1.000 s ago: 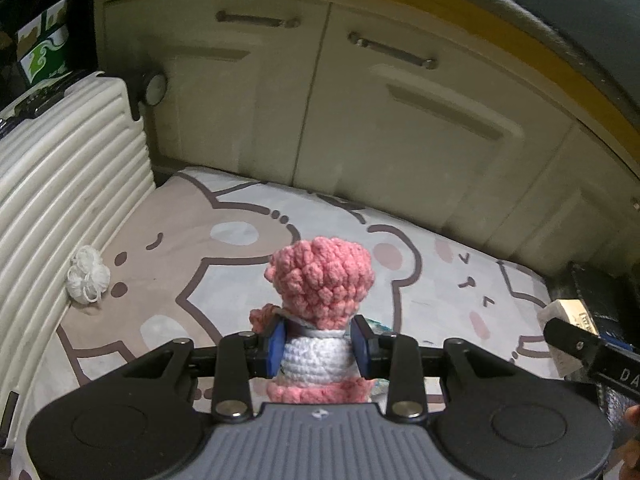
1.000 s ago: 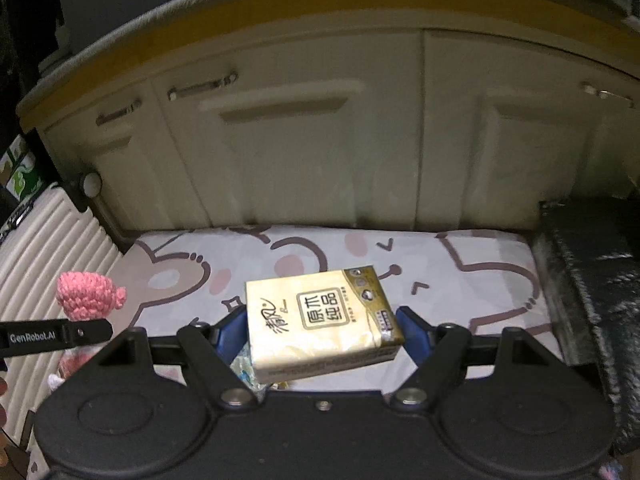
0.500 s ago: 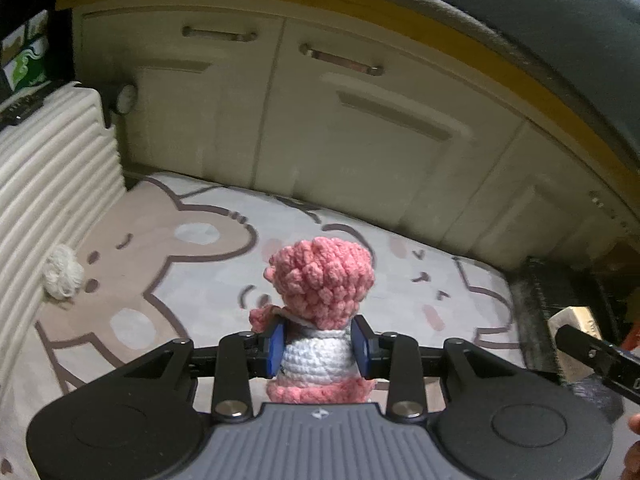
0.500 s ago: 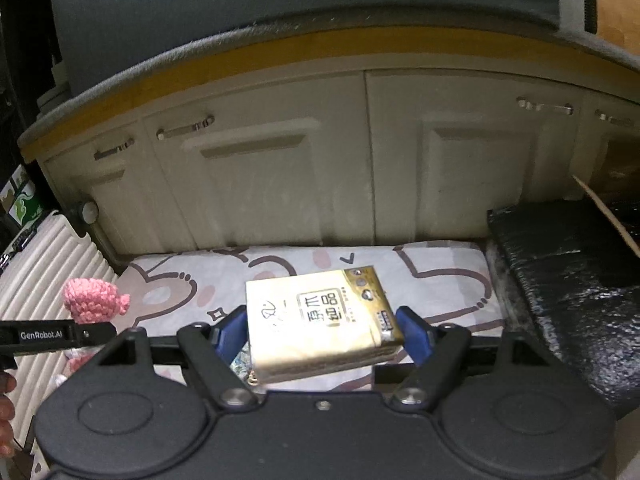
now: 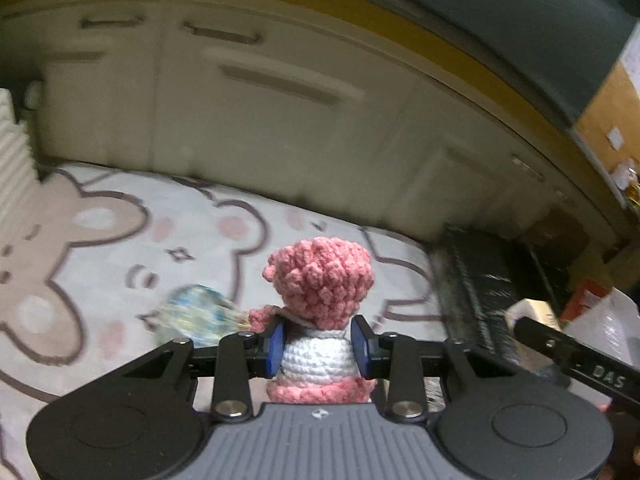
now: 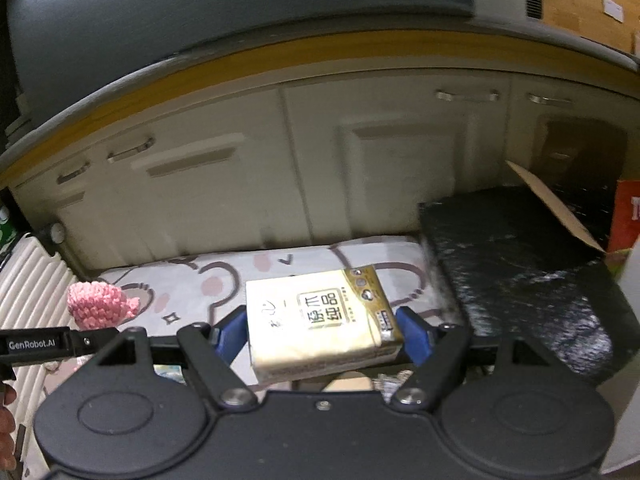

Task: Organize objects
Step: 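Carry the pink crochet doll and tissue pack with both tools over the black box, then lower both tools into the box and open them to release the doll and tissue pack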

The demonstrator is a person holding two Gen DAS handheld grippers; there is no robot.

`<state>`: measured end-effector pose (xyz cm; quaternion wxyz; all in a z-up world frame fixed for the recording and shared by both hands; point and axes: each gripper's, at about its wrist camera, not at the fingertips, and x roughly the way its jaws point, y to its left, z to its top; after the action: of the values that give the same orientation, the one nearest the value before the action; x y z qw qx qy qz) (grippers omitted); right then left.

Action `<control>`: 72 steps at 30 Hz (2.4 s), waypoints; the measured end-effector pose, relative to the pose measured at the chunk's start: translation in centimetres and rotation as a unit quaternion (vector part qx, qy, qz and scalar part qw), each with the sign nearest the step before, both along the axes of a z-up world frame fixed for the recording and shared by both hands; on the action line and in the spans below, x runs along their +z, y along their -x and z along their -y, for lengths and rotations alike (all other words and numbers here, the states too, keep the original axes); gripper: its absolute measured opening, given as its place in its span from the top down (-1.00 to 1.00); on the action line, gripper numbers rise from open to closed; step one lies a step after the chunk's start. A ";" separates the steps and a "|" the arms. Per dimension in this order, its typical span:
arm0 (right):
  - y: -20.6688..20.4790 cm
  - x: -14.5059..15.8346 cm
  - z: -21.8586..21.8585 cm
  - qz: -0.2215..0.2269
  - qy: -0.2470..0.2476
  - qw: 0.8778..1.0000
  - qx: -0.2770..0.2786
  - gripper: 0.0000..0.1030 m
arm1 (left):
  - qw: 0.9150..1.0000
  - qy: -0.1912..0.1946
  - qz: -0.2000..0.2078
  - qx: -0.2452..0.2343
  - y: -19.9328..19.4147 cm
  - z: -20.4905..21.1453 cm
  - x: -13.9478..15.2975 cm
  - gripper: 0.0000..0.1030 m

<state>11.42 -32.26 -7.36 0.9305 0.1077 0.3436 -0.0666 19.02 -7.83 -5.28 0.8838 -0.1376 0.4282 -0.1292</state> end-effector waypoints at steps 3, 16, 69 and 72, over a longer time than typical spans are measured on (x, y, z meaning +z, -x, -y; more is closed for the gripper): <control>0.5 -0.4 1.4 -0.006 -0.002 1.000 -0.010 -0.53 | 1.000 0.007 -0.001 -0.023 0.0 2.3 -0.3 0.30; 2.3 -2.3 5.5 -0.028 -0.018 0.999 -0.027 -0.53 | 0.996 0.010 -0.018 -0.089 -0.1 9.4 -3.2 0.30; 0.4 -13.9 8.2 -0.224 -0.262 0.938 -0.027 -0.53 | 0.975 -0.118 -0.126 -0.142 0.8 13.9 -12.1 -0.60; -0.1 -14.0 7.9 -0.242 -0.218 0.945 -0.031 -0.52 | 0.975 -0.115 -0.128 -0.144 0.8 13.7 -12.3 -0.61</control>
<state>11.52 -40.15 -21.35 0.7709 0.2989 0.5609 -0.0426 18.24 -21.56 -17.59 0.8038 0.0122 0.5649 -0.1864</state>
